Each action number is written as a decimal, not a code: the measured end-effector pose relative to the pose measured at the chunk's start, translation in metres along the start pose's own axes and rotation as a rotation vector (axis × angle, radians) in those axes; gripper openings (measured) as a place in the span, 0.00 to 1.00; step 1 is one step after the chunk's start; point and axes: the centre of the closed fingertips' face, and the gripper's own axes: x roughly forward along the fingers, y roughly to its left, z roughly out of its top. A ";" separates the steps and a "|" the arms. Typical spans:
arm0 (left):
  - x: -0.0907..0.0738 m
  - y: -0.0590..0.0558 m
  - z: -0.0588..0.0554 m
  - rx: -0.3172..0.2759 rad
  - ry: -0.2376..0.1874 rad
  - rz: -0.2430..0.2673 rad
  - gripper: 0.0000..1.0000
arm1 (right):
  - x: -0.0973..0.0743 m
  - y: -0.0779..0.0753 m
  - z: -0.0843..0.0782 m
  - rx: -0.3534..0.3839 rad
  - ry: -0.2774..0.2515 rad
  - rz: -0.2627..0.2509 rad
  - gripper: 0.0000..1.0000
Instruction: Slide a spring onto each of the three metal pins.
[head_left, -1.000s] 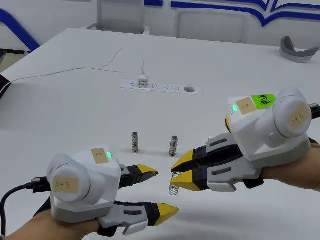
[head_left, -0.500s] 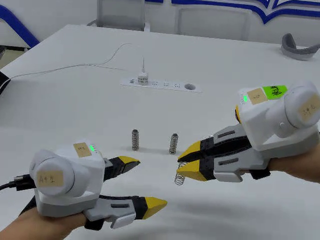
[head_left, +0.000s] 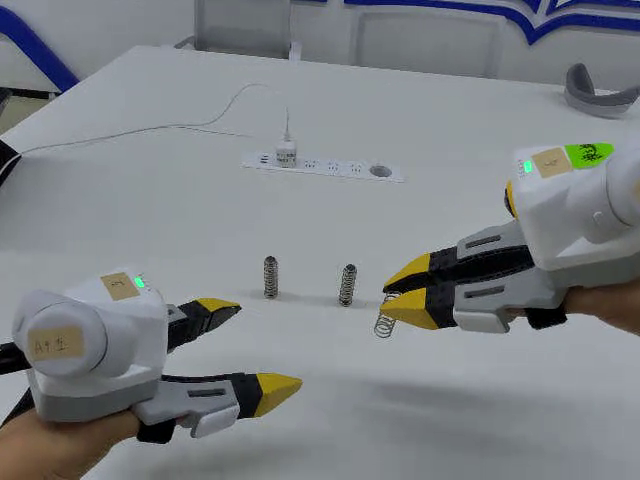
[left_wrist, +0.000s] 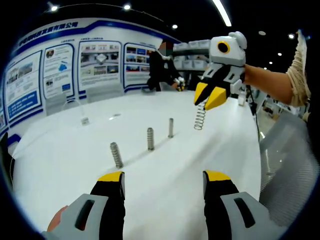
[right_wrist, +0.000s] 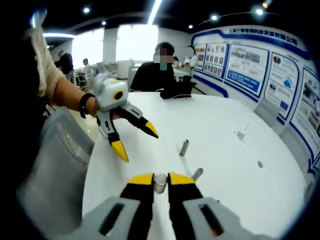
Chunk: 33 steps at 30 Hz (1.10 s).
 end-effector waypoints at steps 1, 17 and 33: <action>0.000 0.001 0.000 0.001 -0.002 0.004 0.64 | -0.001 -0.002 0.000 0.002 0.000 -0.006 0.12; -0.004 0.011 0.005 -0.021 -0.031 0.040 0.63 | -0.020 -0.038 -0.004 0.043 -0.009 -0.099 0.12; -0.006 0.016 0.005 -0.037 -0.032 0.050 0.74 | -0.027 -0.081 -0.016 0.091 0.008 -0.222 0.12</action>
